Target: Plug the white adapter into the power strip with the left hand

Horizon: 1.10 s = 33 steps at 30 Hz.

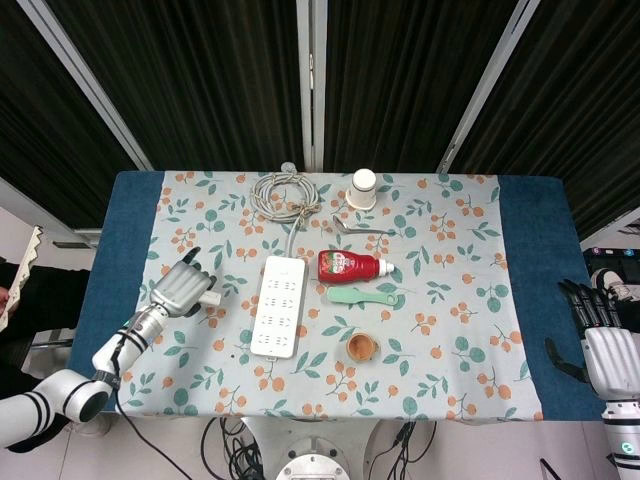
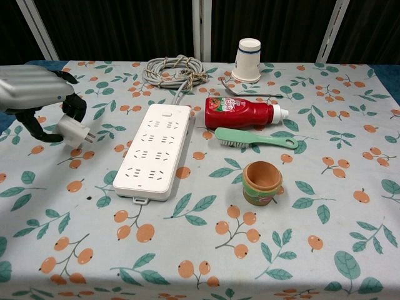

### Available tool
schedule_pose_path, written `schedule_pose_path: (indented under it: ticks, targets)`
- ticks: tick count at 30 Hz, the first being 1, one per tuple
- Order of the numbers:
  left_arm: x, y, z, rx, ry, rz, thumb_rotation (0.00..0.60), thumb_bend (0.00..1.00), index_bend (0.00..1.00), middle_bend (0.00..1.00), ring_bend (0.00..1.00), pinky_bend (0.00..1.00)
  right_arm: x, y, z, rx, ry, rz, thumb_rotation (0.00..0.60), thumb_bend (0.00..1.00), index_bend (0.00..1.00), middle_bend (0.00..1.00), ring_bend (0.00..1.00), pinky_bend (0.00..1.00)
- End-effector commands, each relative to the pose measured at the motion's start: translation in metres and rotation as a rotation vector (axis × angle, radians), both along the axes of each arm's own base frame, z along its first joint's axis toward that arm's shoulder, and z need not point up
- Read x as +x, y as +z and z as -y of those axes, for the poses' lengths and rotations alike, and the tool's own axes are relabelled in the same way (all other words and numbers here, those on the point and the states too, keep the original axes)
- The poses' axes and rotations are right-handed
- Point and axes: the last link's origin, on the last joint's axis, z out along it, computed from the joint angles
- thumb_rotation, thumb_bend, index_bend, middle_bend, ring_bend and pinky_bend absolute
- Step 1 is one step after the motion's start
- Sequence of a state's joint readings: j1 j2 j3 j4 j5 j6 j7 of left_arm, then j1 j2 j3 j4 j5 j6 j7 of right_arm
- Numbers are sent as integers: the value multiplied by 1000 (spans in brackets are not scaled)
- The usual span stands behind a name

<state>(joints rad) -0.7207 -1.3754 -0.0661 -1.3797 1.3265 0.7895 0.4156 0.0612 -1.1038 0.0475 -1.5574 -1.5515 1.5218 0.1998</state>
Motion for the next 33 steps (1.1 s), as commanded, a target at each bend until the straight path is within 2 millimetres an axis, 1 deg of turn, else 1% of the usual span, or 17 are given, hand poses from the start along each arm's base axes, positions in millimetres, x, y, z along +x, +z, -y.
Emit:
schedule_pose_path:
  ticks: [1, 6, 11, 18, 26, 30, 33]
  targets:
    - [6, -5, 1, -12, 4, -9, 600, 458, 472, 484, 320, 70, -1, 0, 0, -1, -3, 0, 600, 327, 0, 68, 0, 0]
    - [6, -7, 2, -14, 8, -33, 600, 453, 439, 443, 291, 67, -2, 0, 0, 3, -6, 3, 600, 327, 0, 71, 0, 0]
    - [9, -9, 4, -12, 3, -43, 600, 452, 403, 418, 290, 63, -2, 0, 1, 1, -5, 4, 600, 327, 0, 80, 0, 0]
    - [14, -13, 8, -6, -6, -49, 600, 438, 379, 391, 279, 62, -3, 0, 0, -2, -6, 5, 600, 327, 0, 84, 0, 0]
    - [14, -8, 18, 2, 16, -46, 600, 413, 282, 301, 213, 47, -3, 2, 1, -5, -4, 3, 600, 327, 0, 84, 0, 0]
    - [11, -6, 24, 5, 39, -19, 600, 379, 260, 291, 213, 47, -3, 2, 1, -5, -1, 4, 600, 327, 0, 84, 0, 0]
    - [10, -3, 28, 23, 57, 47, 600, 303, 248, 288, 212, 47, -3, 3, 1, -6, 2, 4, 600, 327, 0, 84, 0, 0]
